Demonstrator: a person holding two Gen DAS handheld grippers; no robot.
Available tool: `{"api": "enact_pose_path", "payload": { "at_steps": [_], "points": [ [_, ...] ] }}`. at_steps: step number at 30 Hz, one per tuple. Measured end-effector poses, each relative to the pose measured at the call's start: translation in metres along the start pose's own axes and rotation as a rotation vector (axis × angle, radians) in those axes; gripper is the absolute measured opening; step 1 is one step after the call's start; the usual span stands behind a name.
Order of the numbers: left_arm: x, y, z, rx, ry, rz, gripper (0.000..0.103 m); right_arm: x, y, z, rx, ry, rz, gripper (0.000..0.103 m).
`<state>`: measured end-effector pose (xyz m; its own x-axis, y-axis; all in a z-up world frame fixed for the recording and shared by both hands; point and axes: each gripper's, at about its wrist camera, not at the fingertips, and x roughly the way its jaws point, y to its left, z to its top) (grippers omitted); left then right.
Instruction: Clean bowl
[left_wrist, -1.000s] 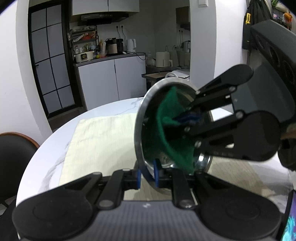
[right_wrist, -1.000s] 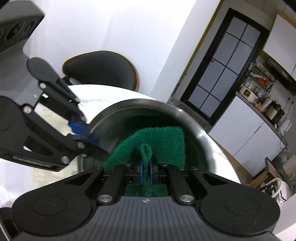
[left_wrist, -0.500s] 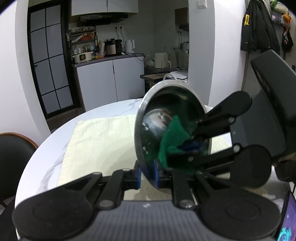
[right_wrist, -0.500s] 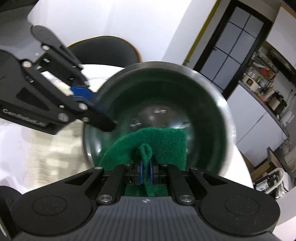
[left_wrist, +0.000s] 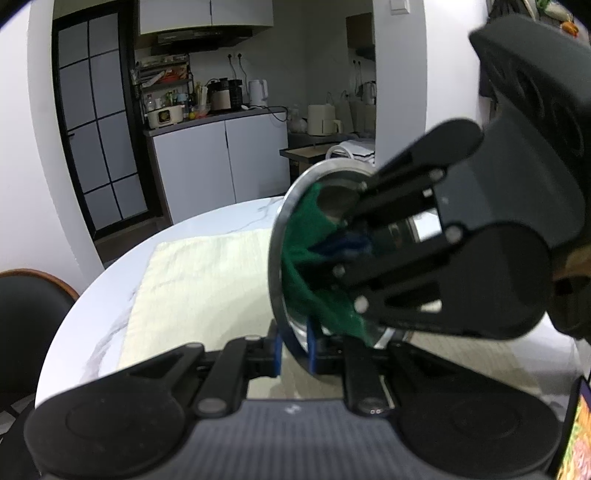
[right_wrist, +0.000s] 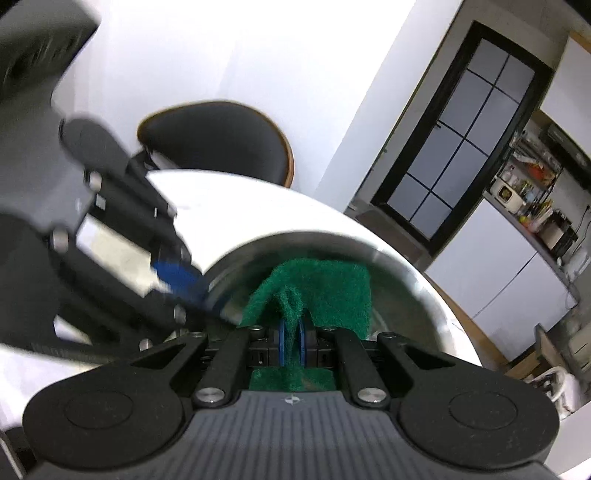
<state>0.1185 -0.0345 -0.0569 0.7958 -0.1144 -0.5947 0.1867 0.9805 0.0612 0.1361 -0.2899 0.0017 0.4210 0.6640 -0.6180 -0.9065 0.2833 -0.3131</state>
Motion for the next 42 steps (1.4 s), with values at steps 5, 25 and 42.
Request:
{"api": "enact_pose_path", "payload": {
  "at_steps": [5, 25, 42],
  "points": [
    [0.0, 0.001, -0.001, 0.005, 0.003, -0.003, 0.015, 0.003, -0.004, -0.002, 0.007, -0.005, 0.028, 0.008],
    [0.003, 0.016, -0.016, -0.004, 0.005, -0.019, 0.016, 0.01, -0.013, -0.035, -0.016, 0.164, 0.065, 0.008],
    [-0.002, 0.007, -0.018, -0.008, 0.02, -0.004, 0.017, -0.018, -0.017, -0.022, -0.012, -0.017, -0.16, 0.008]
  ]
}}
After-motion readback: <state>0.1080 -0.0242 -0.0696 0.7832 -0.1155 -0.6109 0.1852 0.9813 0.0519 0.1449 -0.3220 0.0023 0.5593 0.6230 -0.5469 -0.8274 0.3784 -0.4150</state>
